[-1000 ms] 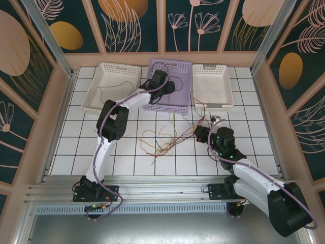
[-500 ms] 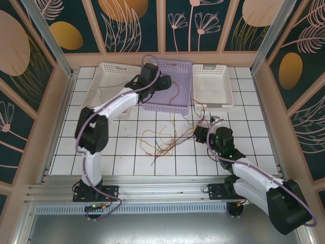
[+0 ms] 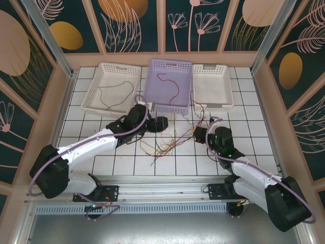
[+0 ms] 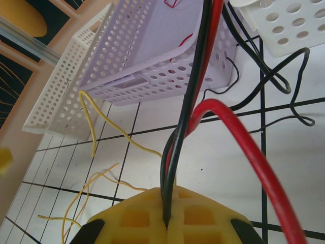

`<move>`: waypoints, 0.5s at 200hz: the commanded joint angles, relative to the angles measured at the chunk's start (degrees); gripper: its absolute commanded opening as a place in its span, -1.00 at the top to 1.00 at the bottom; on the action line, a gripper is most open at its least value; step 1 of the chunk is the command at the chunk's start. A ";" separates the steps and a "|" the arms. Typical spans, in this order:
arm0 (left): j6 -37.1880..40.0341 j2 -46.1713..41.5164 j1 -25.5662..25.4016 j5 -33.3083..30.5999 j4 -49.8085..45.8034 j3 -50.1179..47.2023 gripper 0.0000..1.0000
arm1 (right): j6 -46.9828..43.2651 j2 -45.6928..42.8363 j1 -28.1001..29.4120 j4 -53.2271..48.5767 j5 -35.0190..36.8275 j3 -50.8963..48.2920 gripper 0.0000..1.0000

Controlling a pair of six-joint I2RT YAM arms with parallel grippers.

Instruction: Untangle the cables

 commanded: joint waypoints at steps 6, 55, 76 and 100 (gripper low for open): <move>-3.27 -1.53 -3.62 -0.54 2.23 -3.03 -0.59 | -1.26 0.20 0.34 3.25 1.08 0.60 1.00; -5.13 0.78 -5.52 -1.03 3.77 -4.99 -0.58 | -1.34 0.13 0.41 3.54 1.08 0.32 1.00; -5.63 2.85 -6.10 -1.67 3.76 -4.93 -0.56 | -1.34 -0.20 0.33 3.35 0.99 0.27 1.00; -6.42 5.72 -6.33 -1.65 3.66 -4.83 -0.51 | -1.34 -0.75 0.37 3.14 1.17 0.16 1.00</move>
